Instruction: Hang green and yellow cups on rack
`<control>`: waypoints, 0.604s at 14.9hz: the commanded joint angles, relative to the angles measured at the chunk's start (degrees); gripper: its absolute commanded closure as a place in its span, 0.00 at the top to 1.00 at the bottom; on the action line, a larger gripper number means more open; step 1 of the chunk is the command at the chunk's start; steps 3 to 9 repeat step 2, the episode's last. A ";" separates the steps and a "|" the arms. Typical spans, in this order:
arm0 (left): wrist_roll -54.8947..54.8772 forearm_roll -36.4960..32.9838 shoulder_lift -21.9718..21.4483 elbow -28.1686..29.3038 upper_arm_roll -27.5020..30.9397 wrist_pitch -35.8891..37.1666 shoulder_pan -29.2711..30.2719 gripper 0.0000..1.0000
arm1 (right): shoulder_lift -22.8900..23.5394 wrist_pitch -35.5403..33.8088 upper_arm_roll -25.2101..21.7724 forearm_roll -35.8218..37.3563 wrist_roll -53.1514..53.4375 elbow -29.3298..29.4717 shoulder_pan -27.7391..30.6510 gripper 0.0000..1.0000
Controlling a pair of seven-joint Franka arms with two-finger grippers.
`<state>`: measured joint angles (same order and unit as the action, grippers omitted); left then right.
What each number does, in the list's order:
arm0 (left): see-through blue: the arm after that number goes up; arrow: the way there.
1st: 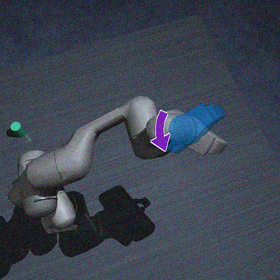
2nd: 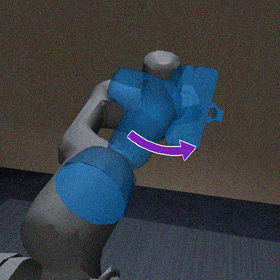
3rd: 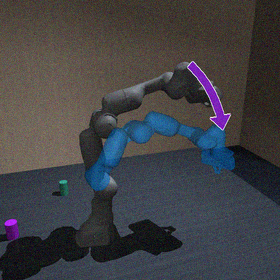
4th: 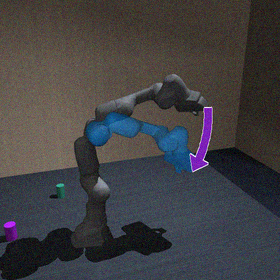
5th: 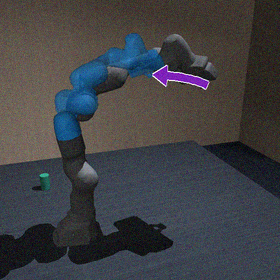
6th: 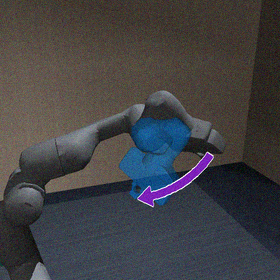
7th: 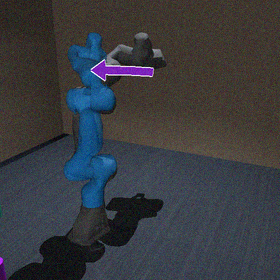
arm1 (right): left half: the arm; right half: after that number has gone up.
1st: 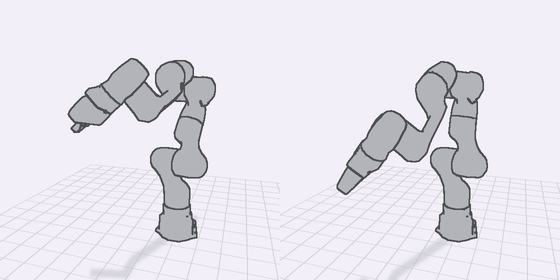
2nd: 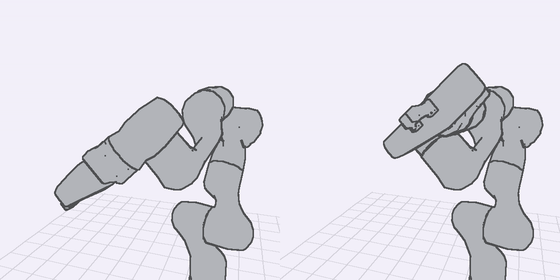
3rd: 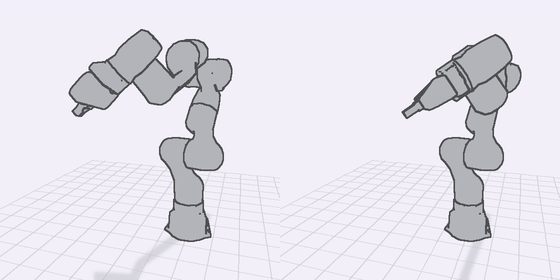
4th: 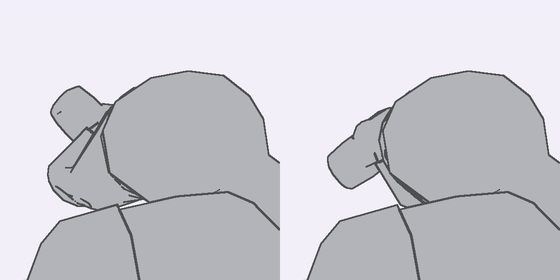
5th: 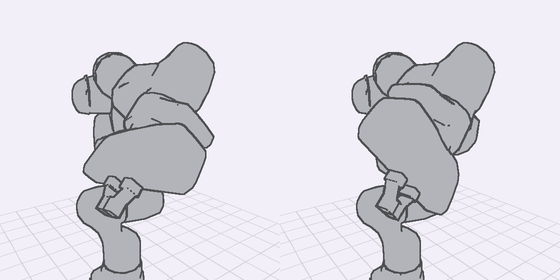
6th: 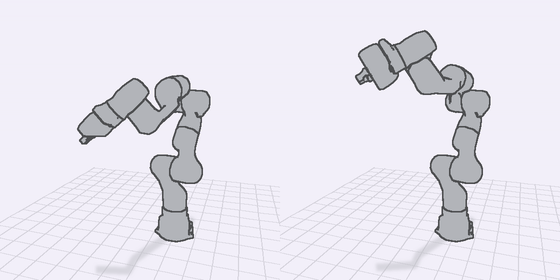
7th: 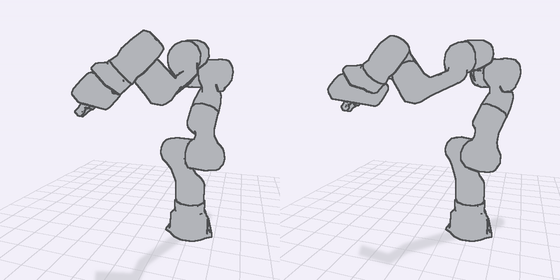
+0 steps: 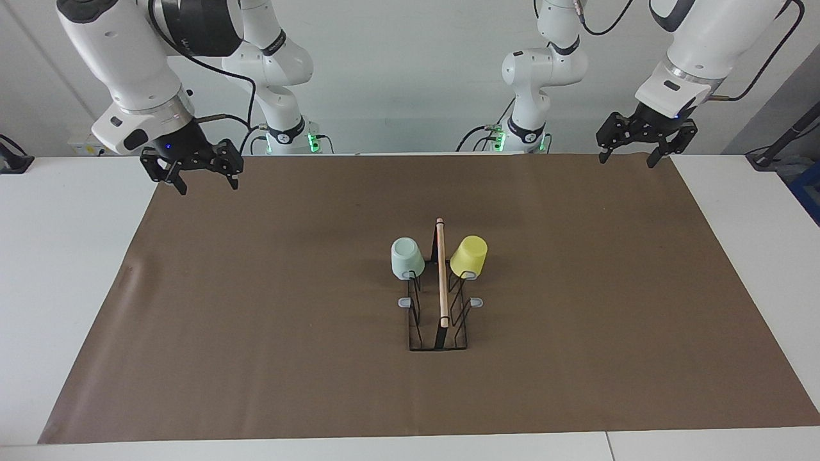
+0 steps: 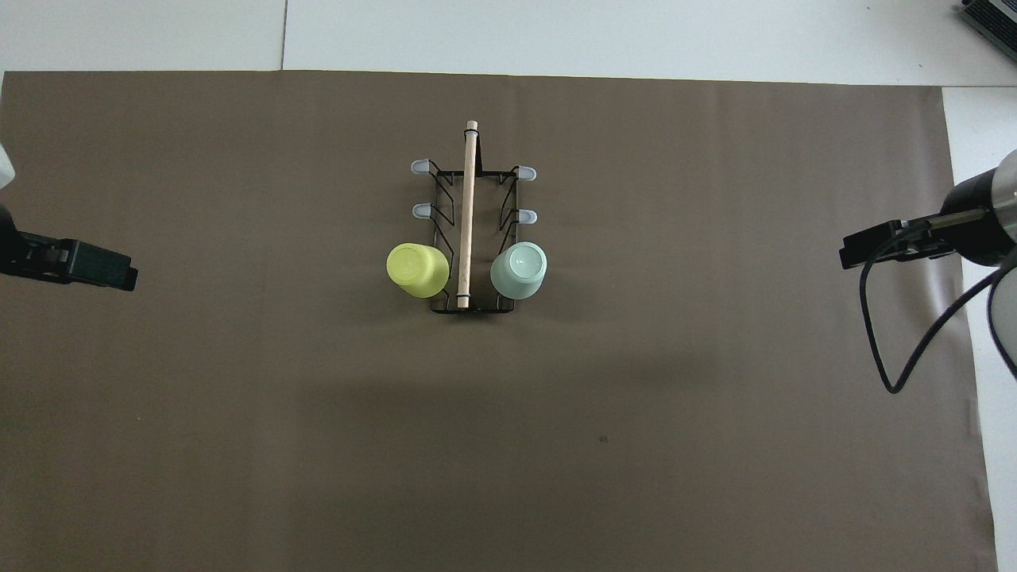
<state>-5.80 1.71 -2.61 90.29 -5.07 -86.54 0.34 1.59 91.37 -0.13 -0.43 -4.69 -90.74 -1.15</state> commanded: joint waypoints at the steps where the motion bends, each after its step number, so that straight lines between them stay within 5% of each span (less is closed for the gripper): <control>1: -0.79 0.40 -1.00 0.50 -0.11 0.93 0.53 1.00 | 0.17 0.57 0.66 1.22 1.44 0.47 0.36 1.00; 9: -0.79 0.40 -1.00 0.50 -0.11 0.93 0.53 1.00 | 0.17 0.57 0.66 1.22 1.44 0.47 0.36 1.00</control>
